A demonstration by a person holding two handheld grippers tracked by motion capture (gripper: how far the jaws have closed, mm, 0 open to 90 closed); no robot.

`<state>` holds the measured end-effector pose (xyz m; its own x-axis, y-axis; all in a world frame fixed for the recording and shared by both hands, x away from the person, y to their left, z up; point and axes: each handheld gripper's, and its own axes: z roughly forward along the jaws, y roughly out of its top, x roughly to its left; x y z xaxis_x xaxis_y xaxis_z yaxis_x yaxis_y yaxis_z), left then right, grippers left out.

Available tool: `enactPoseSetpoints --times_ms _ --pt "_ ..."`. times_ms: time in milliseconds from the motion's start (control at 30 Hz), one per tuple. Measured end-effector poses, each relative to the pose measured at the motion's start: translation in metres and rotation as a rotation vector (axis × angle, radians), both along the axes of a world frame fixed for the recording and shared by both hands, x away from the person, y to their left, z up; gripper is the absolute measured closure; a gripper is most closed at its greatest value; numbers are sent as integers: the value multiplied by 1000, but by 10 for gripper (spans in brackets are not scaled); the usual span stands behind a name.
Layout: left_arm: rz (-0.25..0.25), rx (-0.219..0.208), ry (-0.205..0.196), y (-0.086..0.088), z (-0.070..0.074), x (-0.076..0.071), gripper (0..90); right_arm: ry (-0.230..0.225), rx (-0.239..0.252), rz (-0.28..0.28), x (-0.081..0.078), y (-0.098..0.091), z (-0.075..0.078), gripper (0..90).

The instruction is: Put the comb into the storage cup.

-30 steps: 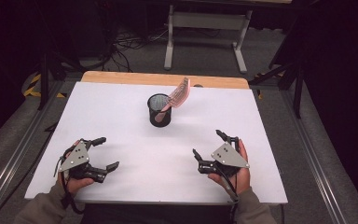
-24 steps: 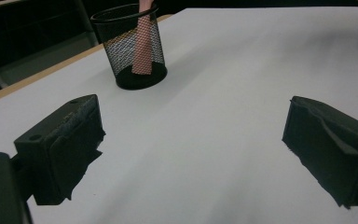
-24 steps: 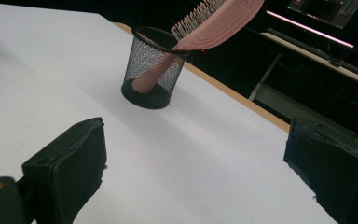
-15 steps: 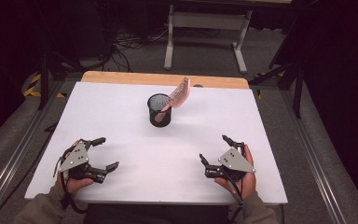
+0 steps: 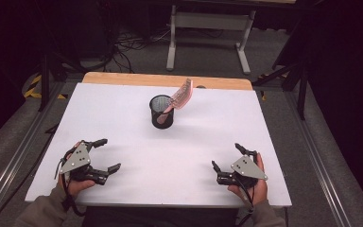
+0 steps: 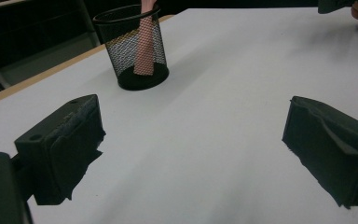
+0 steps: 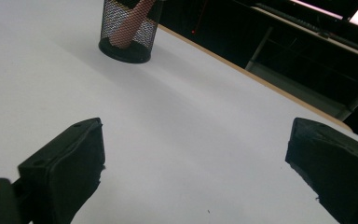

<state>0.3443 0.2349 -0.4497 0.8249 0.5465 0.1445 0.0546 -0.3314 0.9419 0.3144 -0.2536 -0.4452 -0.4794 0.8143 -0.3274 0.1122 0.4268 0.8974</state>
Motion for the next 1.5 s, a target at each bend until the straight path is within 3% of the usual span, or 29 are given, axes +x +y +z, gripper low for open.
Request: enactPoseSetpoints --times_ms 133,300,567,1500 --pt "-2 5 3 -2 -2 1 57 16 4 6 1 -1 -3 42" --pt "-1 6 1 -2 -1 -1 57 3 28 14 1 1 -2 37" --pt "1 2 -1 1 -1 -4 57 -2 28 27 2 8 -1 39" --pt "-5 15 1 -1 -2 -1 57 -27 -7 18 -2 15 -2 40"
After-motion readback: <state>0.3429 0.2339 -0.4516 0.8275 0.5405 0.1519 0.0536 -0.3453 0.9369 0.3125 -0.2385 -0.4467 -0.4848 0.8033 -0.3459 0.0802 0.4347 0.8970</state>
